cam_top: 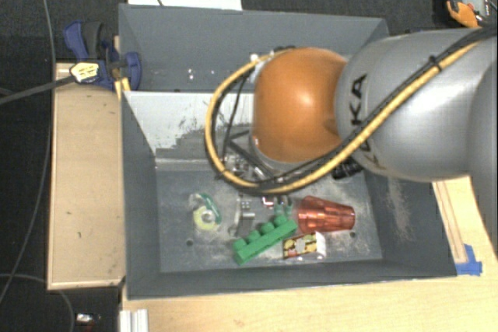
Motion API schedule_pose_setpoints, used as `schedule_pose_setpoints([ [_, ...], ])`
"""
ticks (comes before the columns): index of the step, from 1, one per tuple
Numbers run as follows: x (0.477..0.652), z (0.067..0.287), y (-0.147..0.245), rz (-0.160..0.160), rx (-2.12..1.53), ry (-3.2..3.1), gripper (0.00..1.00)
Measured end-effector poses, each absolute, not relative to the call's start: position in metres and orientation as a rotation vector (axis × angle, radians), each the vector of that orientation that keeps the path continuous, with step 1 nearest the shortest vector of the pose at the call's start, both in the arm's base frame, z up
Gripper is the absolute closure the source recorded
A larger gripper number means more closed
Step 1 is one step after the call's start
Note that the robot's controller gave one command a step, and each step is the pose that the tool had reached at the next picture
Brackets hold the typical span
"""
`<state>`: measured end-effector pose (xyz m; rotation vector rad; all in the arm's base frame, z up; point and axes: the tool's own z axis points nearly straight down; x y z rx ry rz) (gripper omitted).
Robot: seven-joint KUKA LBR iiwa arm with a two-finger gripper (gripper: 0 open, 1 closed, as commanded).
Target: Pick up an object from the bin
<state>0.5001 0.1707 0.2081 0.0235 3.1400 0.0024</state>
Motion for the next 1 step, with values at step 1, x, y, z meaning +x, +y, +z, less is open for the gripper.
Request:
schedule_pose_setpoints([
  [1, 0.5000, 0.2081, 0.1707, 0.003, 0.025, 3.140, 0.00],
])
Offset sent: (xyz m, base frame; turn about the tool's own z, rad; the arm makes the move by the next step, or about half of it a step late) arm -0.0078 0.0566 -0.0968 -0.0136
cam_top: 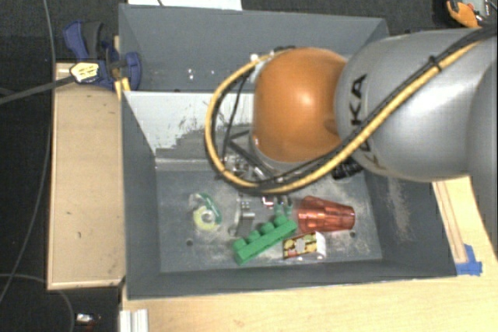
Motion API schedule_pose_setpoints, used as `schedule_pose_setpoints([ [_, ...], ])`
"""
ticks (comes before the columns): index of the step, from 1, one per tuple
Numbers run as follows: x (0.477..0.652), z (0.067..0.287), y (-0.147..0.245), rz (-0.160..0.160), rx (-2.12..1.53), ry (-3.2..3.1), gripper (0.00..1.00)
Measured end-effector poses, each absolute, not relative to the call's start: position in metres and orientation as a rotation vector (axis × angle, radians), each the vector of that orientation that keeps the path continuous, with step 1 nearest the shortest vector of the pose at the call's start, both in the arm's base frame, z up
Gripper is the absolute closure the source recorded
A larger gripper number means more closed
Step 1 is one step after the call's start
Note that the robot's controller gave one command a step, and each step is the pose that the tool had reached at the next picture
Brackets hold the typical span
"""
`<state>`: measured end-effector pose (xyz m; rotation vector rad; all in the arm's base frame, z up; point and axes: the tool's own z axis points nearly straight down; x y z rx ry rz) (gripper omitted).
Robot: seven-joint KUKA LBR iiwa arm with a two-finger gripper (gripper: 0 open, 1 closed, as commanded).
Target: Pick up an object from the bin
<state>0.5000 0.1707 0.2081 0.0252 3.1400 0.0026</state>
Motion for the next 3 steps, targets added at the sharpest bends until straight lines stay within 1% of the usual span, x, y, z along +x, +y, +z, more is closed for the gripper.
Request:
schedule_pose_setpoints([
  [1, 0.490, 0.109, 0.228, 0.003, -0.003, 3.145, 0.00],
  [2, 0.486, 0.115, 0.190, 0.004, -0.054, 3.131, 0.00],
  [3, 0.481, 0.087, 0.174, 0.007, 0.010, 3.138, 0.00],
])
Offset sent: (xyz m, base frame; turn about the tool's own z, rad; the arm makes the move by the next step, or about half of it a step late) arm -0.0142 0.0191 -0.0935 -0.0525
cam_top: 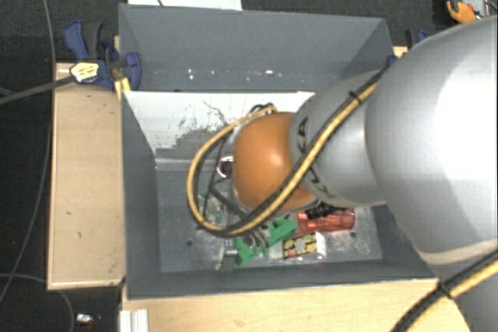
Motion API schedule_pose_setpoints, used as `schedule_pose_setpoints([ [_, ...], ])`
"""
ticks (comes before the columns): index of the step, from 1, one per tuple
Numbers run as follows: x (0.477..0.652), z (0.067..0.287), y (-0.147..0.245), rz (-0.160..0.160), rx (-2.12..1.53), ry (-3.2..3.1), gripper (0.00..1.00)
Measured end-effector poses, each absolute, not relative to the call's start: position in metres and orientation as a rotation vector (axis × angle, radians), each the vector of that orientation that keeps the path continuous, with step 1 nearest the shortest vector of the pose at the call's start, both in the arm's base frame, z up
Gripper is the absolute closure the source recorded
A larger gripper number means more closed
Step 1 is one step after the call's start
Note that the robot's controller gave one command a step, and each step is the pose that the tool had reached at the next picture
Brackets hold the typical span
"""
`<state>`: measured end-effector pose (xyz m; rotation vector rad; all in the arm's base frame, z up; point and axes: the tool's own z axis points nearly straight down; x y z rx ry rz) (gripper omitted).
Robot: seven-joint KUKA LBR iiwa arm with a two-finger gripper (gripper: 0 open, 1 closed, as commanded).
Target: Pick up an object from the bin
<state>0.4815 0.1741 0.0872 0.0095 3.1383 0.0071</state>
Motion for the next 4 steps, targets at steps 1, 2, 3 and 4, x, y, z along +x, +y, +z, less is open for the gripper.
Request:
schedule_pose_setpoints([
  [1, 0.481, 0.078, 0.145, 0.008, -0.062, 3.127, 0.00],
  [2, 0.493, 0.090, 0.133, 0.011, -0.083, 3.138, 0.00],
  [3, 0.517, 0.104, 0.110, 0.005, -0.130, 3.120, 0.00],
  [4, 0.487, 0.144, 0.127, 0.012, -0.103, 3.121, 0.00],
])
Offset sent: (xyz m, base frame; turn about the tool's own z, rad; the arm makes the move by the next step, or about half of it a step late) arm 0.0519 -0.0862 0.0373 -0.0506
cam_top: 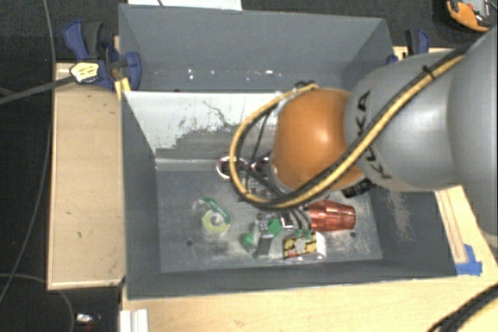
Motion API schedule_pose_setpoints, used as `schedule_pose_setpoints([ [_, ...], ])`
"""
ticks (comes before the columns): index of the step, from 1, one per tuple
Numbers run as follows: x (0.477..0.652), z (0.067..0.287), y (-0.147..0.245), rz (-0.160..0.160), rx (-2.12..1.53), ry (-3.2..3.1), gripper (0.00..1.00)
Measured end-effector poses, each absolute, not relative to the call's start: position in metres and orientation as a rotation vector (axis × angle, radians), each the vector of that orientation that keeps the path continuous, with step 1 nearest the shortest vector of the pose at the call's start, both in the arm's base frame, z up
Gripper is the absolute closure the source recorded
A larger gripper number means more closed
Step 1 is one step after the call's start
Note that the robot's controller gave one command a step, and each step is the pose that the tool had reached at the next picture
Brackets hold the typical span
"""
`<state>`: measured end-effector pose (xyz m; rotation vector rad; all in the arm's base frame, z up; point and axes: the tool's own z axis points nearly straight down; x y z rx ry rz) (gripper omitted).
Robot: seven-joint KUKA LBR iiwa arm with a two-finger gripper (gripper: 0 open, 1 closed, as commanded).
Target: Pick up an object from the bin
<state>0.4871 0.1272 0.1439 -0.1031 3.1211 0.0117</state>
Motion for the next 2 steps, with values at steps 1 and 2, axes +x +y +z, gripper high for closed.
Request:
schedule_pose_setpoints([
  [1, 0.509, 0.068, 0.120, 0.005, 0.047, 3.134, 0.00],
  [2, 0.492, 0.099, 0.095, 0.012, -0.059, 3.120, 0.00],
])
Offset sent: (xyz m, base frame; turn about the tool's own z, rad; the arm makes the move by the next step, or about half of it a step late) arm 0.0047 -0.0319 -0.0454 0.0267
